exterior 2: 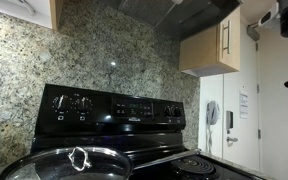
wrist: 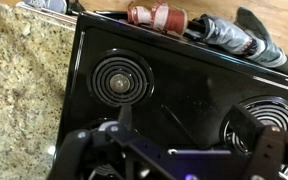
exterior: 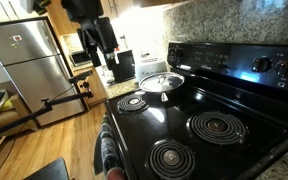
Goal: Uncover the pan and put the lid on the counter to the right
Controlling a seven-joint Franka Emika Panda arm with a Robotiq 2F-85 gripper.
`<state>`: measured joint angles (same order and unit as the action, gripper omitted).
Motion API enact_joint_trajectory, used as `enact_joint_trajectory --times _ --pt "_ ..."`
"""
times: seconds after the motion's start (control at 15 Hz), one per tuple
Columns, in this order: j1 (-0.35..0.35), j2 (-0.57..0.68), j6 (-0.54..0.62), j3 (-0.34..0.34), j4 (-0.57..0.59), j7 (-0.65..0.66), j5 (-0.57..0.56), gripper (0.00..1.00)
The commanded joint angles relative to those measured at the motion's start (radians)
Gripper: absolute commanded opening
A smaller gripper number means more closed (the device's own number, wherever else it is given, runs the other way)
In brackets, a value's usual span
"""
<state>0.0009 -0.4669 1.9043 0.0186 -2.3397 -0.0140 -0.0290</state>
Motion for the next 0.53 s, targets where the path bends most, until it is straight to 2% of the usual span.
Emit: enact_joint_trajectory --times 0.0,0.2,0.47 --pt "0.04 0.128 -0.057 0.065 0.163 0.026 -0.022 1.0" --pt "0.072 0.211 -0.078 0.118 0.267 0.025 -0.044 1.0" --pt "0.115 0.293 -0.044 0.179 0.361 0.011 -0.148 1.0"
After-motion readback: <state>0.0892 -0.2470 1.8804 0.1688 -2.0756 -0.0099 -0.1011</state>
